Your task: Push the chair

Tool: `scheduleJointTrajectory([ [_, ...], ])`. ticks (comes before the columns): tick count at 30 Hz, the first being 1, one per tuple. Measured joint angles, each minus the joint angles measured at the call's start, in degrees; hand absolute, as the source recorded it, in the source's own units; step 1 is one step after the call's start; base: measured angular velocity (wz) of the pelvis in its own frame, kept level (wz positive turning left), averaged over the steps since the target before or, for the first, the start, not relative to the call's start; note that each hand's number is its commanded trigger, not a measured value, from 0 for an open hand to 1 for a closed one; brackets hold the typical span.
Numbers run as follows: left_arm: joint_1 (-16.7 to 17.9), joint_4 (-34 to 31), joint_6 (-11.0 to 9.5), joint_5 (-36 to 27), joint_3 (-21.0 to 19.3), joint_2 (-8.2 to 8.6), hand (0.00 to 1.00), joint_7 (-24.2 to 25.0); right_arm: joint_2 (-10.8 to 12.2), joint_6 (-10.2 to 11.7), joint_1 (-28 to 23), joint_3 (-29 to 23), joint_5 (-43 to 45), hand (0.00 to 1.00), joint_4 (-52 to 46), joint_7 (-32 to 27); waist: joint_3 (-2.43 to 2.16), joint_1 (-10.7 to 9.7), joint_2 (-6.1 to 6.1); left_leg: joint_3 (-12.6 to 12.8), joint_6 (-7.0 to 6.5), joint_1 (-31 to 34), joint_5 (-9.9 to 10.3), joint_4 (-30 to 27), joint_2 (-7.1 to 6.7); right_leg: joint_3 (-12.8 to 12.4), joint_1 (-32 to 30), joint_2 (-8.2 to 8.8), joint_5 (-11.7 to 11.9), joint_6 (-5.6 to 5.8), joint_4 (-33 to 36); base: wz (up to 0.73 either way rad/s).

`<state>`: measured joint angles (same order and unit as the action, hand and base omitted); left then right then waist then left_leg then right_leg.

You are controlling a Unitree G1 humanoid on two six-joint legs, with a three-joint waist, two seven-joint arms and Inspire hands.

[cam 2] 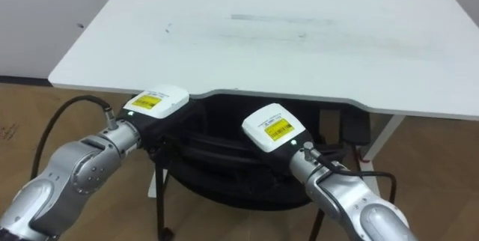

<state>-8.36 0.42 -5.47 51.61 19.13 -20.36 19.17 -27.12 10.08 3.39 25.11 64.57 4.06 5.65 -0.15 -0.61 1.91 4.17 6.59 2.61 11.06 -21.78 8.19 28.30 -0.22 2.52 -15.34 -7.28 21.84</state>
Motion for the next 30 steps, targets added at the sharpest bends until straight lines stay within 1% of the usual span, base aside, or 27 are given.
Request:
scheduleJointTrajectory([
  [1, 0.4, 0.0, 0.3, -0.3, -0.3, 0.42, 0.0, 0.0, 0.3, -0.2, 0.0, -0.2, -0.4, 0.0, 0.0, 0.5, -0.03, 0.0, -0.05, 0.6, 0.0, -0.5, 0.0, -0.1, 0.13, 0.0, 0.5, 0.0, -0.4, 0.5, 0.0, 0.03],
  [3, 0.5, 0.0, 0.6, -0.3, -1.0, 1.67, 0.0, -0.5, 0.4, -0.2, 0.0, -0.8, -1.4, 0.0, 0.0, 1.7, -0.02, 0.2, -0.11, 0.6, -0.01, -1.1, 0.0, -0.1, 0.1, -0.1, 1.1, 0.0, -0.8, 0.78, 0.2, 0.08],
  [5, 0.5, 0.0, 0.7, -0.4, -1.0, 1.92, 0.0, -0.9, 0.8, -0.2, 0.0, -1.4, -1.5, 0.0, 0.0, 2.8, -0.03, 0.6, -0.18, 0.6, -0.04, -1.4, 0.0, -0.1, 0.12, 0.0, 1.4, 0.01, -1.0, 0.76, 0.3, 0.04],
  [9, 0.5, 0.0, 0.9, -2.9, -1.0, 2.38, 0.0, -1.1, 1.8, -0.2, 0.0, -2.3, -1.6, 0.0, 0.0, 3.3, 0.25, 0.8, -0.32, 0.7, -0.26, -1.3, -0.4, -0.1, 0.11, 0.1, 1.4, 0.01, -1.1, 0.66, 0.3, 0.02],
  [10, 0.5, 0.0, 1.2, -3.9, -1.0, 2.37, 0.0, -1.1, 2.2, -0.2, 0.0, -2.5, -1.8, 0.0, 0.0, 3.3, 0.41, 0.8, -0.45, 0.6, -0.31, -1.2, -0.4, -0.3, 0.11, 0.2, 1.4, 0.01, -1.1, 0.62, 0.3, 0.0],
  [11, 0.5, 0.0, 1.4, -4.3, -1.0, 2.43, 0.0, -1.1, 2.4, -0.2, 0.0, -3.0, -2.2, 0.0, 0.0, 3.3, 0.79, 0.8, -0.57, 0.6, -0.4, -1.1, -0.4, -0.5, 0.1, 0.2, 1.4, 0.02, -1.1, 0.62, 0.3, 0.0],
  [12, 0.5, 0.0, 1.4, -4.7, -1.0, 2.4, 0.0, -1.1, 2.4, -0.2, 0.0, -3.2, -2.6, 0.0, 0.0, 3.3, 0.96, 0.8, -0.55, 0.6, -0.46, -1.0, -0.5, -0.5, 0.07, 0.3, 1.3, 0.07, -1.1, 0.62, 0.3, 0.07],
  [13, 0.5, 0.0, 1.4, -4.9, -1.1, 2.38, 0.0, -1.1, 2.4, -0.2, 0.0, -3.7, -3.8, 0.0, 0.0, 3.4, 1.15, 0.6, -0.38, 0.6, -0.81, -0.9, -0.7, 0.0, -0.13, 0.6, 1.1, 0.26, -1.1, 0.62, 0.3, 0.1],
  [14, 0.5, 0.0, 1.4, -4.9, -1.1, 2.47, 0.0, -1.1, 2.4, -0.1, 0.0, -3.8, -4.7, 0.0, 0.0, 3.4, 1.19, 0.4, -0.32, 0.6, -0.84, -0.7, -0.8, 0.5, -0.2, 0.7, 0.9, 0.31, -1.1, 0.63, 0.3, 0.1],
  [16, 0.5, 0.0, 1.4, -5.5, -1.1, 2.75, 0.0, -1.0, 2.4, -0.1, 0.0, -3.9, -5.2, 0.0, 0.0, 3.3, 1.15, 0.4, -0.39, 0.5, -0.77, -0.4, -0.8, 0.5, -0.26, 0.6, 0.6, 0.31, -1.0, 0.59, 0.3, 0.0],
  [18, 0.4, -0.1, 1.3, -6.5, -1.5, 3.41, 0.0, -1.0, 2.6, -0.1, 0.0, -4.1, -5.7, 0.0, 0.0, 3.1, 1.06, 0.3, -0.57, 0.4, -0.57, -0.2, -1.1, 1.3, -0.47, 0.3, 0.0, 0.3, -0.5, 0.56, -0.1, -0.05],
  [19, 0.4, -0.2, 1.3, -6.5, -1.5, 3.41, 0.0, -1.0, 2.6, -0.1, 0.0, -4.2, -5.8, 0.0, 0.0, 3.0, 1.05, 0.3, -0.59, 0.5, -0.63, -0.2, -1.2, 1.6, -0.55, 0.2, -0.1, 0.31, -0.3, 0.59, -0.3, -0.07],
  [21, 0.4, -0.2, 1.3, -6.6, -1.8, 3.26, 0.0, -1.0, 2.5, -0.1, -0.1, -4.2, -5.8, 0.0, 0.0, 3.0, 0.97, 0.3, -0.68, 0.6, -0.78, -1.1, -2.0, 3.8, -1.1, 0.0, 0.1, 0.41, 0.4, 0.92, -1.3, -0.05],
  [22, 0.4, -0.4, 1.3, -6.7, -1.9, 3.17, 0.0, -0.9, 2.4, -0.1, -0.1, -4.2, -5.8, 0.0, 0.0, 3.0, 0.95, 0.2, -0.71, 0.6, -0.6, -1.3, -2.3, 4.4, -1.23, 0.0, 0.1, 0.45, 0.5, 1.04, -1.6, 0.0],
  [24, 0.4, -1.9, 1.4, -7.0, -2.3, 2.59, 0.0, -0.2, 2.2, -0.3, -0.1, -4.2, -5.8, 0.0, -0.4, 3.0, 0.88, -0.3, -0.76, 0.5, -1.08, -1.3, -3.0, 5.6, -1.75, 0.0, 0.0, 0.61, 1.4, 1.24, -2.6, 0.05],
  [25, 0.4, -2.4, 1.4, -7.0, -2.3, 2.42, 0.0, 0.1, 2.2, -0.4, -0.1, -4.2, -5.8, 0.0, -0.5, 3.0, 0.84, -0.4, -0.82, 0.5, -1.21, -1.3, -3.2, 6.0, -1.86, 0.0, 0.0, 0.66, 1.6, 1.29, -2.9, 0.03],
  [26, 0.4, -3.2, 1.4, -7.1, -2.3, 2.19, 0.0, 0.4, 2.2, -0.7, -0.1, -4.2, -5.8, 0.0, -0.5, 3.0, 0.7, -0.6, -1.01, 0.6, -1.24, -1.3, -3.3, 6.4, -2.04, -0.1, 0.0, 0.7, 2.2, 1.12, -3.3, 0.0],
  [27, 0.4, -3.9, 1.4, -7.1, -2.3, 1.86, 0.0, 0.7, 2.2, -1.0, -0.1, -4.2, -5.8, 0.0, -0.5, 3.1, 0.65, -0.7, -1.1, 0.6, -1.29, -1.4, -3.3, 6.5, -2.25, -0.2, 0.0, 0.86, 2.4, 1.26, -3.4, 0.0],
  [30, 0.4, -4.2, 1.4, -7.1, -2.4, 1.74, 0.0, 0.7, 2.2, -1.5, -0.2, -4.2, -5.9, 0.0, -0.5, 3.3, 0.49, -0.6, -1.41, 0.8, -1.66, -2.2, -3.3, 7.5, -2.7, -0.7, 0.6, 1.12, 2.7, 1.75, -3.8, -0.04],
])
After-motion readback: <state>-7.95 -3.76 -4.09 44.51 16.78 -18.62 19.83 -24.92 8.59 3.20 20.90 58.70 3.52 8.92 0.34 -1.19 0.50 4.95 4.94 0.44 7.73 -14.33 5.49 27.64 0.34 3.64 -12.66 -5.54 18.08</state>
